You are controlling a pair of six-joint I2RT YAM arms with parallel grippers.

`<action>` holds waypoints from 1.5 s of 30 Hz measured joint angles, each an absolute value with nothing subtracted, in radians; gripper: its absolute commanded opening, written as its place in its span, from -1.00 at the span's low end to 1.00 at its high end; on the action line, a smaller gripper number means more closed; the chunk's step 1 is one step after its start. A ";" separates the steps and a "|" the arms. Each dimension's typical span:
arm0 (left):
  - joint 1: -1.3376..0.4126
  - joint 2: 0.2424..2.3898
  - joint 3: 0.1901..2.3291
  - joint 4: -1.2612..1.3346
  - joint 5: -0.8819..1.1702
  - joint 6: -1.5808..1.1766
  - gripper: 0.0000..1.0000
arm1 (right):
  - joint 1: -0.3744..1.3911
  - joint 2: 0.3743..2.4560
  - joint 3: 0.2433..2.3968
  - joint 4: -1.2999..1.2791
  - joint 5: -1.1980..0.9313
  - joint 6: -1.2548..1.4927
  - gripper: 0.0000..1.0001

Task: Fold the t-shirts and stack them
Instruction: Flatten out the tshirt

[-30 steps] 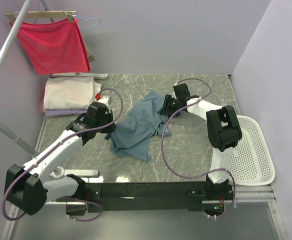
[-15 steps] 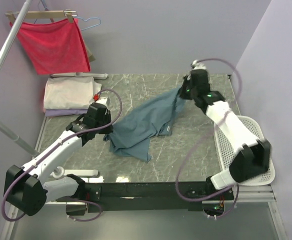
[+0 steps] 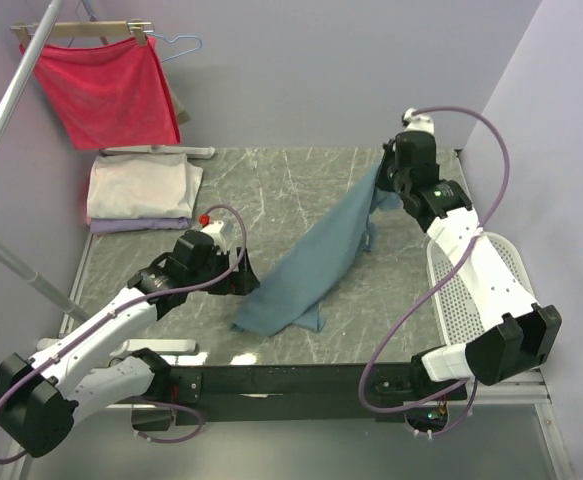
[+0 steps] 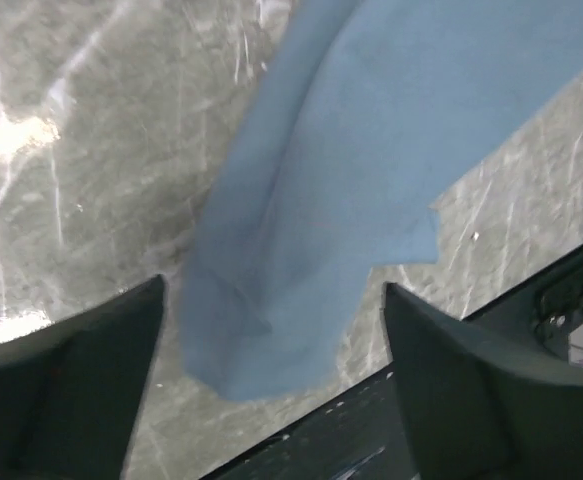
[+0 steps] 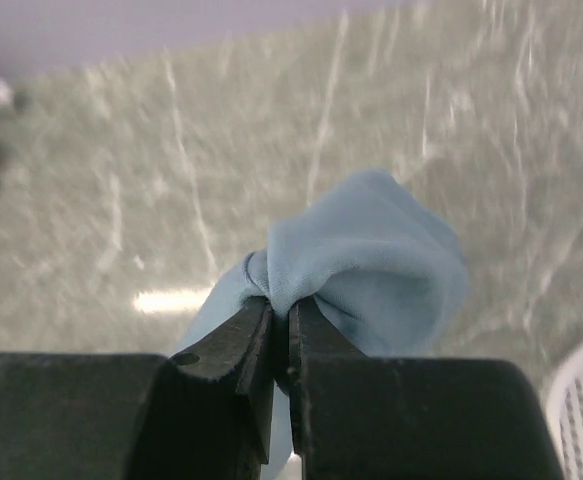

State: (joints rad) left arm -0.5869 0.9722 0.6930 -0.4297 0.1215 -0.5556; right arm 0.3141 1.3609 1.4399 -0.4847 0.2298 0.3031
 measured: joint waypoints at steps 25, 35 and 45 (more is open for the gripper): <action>-0.598 1.918 1.177 -0.061 0.308 -0.421 0.99 | 0.325 0.764 1.169 -0.809 0.206 0.499 -0.77; -0.712 1.928 1.150 -0.004 0.517 -0.358 0.99 | 0.325 0.768 1.129 -0.834 0.225 0.505 -0.72; -0.783 2.015 1.176 0.031 0.596 -0.364 -0.98 | 0.325 0.795 1.086 -0.822 0.225 0.505 -0.70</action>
State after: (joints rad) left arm -0.7830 2.0151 1.1763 0.0307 0.5957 -0.3641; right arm 0.3248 0.7952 1.0863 -0.8215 0.2249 0.5049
